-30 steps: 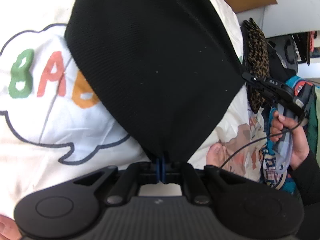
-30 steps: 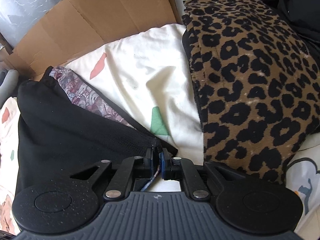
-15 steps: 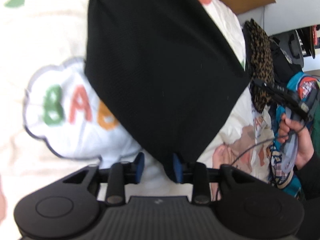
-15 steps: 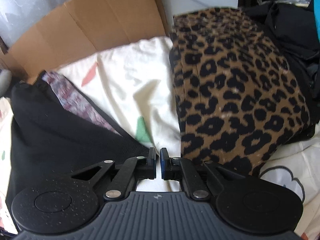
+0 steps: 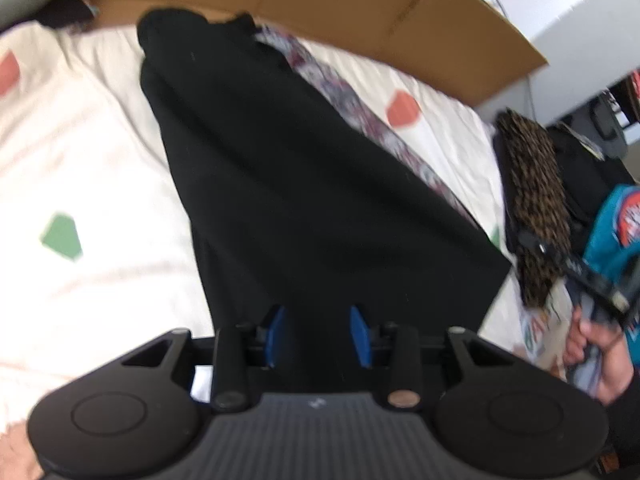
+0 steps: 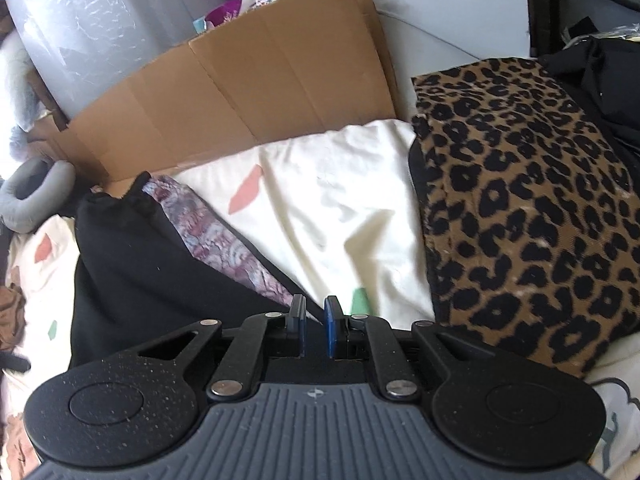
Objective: Fold clothes
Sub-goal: 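Open the left gripper to release the folded pants, then grasp the elastic waistband with the left gripper while the right gripper grasps the pants edge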
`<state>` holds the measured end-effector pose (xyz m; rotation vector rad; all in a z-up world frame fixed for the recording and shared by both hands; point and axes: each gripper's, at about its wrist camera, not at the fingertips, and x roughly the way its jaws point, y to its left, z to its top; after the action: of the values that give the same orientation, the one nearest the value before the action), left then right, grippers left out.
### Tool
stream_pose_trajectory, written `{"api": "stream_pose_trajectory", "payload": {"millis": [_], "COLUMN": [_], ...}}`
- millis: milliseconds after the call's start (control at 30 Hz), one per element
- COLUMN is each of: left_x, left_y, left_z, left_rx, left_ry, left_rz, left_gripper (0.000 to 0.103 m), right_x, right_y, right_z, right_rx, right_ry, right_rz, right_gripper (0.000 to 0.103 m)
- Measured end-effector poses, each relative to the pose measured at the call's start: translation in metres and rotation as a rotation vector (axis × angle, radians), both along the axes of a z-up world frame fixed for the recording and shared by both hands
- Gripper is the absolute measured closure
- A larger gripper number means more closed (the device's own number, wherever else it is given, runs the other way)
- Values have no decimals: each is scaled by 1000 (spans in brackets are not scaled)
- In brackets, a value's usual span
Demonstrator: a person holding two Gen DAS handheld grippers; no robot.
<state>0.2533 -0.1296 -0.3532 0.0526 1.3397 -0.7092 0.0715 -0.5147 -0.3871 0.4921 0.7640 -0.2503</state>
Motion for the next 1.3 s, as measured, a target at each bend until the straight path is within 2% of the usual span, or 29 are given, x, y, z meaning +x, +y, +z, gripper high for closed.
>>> {"api": "stream_pose_trajectory", "payload": {"millis": [300,467,667,933,1300], "left_x": [53,81,113,146,159], "left_y": [-44,-74,-103,-147,-172], "left_z": [32,40,30,10,-42], "left_rx": [29,42,70,105,148], "left_ry": [-102,-145,-155,-190,-162], "left_rz": [4,5,57,58,101], "left_gripper": [65,65,64,67,68], "right_x": [12,24,37,55,83], "right_y": [-1,3,11,16,20], "right_z": [-3,-9,-16,-23,-25], "right_rx": [54,70,78,75,71], "right_ry": [-47,-56,-70,-60,-58], "right_rz": [-12,13,58,109,156], "right_gripper": [93,93,93,93,93]}}
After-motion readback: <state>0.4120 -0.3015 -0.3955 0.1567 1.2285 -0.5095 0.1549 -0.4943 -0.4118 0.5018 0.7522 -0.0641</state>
